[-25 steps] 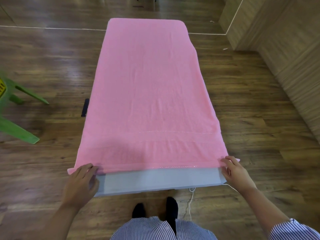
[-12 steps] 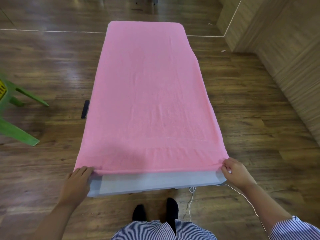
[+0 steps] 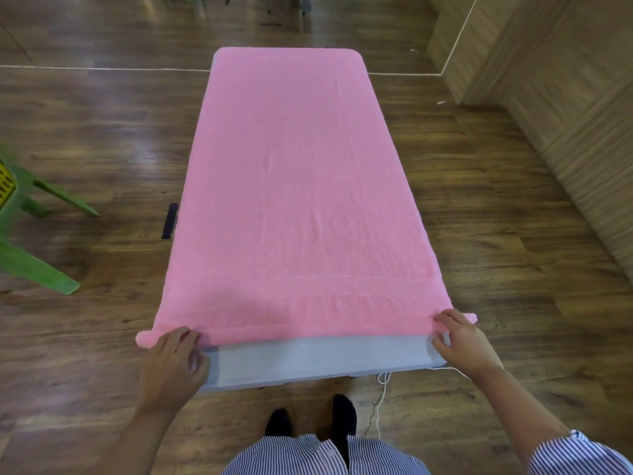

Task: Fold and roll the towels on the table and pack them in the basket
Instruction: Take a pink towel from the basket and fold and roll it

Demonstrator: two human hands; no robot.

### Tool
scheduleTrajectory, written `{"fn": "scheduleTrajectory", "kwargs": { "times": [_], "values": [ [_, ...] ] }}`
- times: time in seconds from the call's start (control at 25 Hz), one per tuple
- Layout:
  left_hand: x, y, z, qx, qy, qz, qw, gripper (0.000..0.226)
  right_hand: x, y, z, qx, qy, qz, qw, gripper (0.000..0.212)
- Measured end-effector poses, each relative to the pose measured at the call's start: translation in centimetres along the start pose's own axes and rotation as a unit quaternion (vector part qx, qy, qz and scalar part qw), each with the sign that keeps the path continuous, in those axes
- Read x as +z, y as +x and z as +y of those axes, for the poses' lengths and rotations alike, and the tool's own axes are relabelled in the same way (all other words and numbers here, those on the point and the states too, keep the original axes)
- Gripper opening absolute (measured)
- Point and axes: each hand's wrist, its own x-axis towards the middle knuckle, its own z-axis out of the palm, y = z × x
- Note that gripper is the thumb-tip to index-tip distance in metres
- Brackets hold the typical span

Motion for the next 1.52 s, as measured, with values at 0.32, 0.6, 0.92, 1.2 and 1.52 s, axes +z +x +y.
{"fn": "scheduleTrajectory", "kwargs": {
  "times": [0.32, 0.6, 0.92, 1.2, 1.52],
  "values": [
    [-0.5, -0.2, -1.5, 0.003, 0.014, -0.057, 0.998, 0.045, -0.5, 0.9, -0.2, 0.026, -0.017, -0.026, 0.999, 0.009],
    [-1.5, 1.8, -1.2, 0.034, 0.058, -0.035, 0.997, 0.034, -0.8, 1.2, -1.2, 0.05, -0.023, -0.015, 0.998, 0.014],
    [-0.5, 1.7, 1.3, 0.055, 0.011, -0.019, 0.998, 0.035, 0.1, 0.3, -0.8, -0.086, -0.061, 0.054, 0.993, 0.041],
    [-0.5, 1.5, 0.9, 0.037, 0.068, -0.031, 0.997, 0.044, 0.0, 2.0, -0.9, -0.083, -0.131, 0.05, 0.987, 0.022],
    [-1.1, 1.1, 0.7, 0.056, 0.09, -0.006, 0.994, 0.045, -0.2, 2.3, -1.8, -0.097, -0.13, 0.099, 0.982, 0.027]
  ]
}}
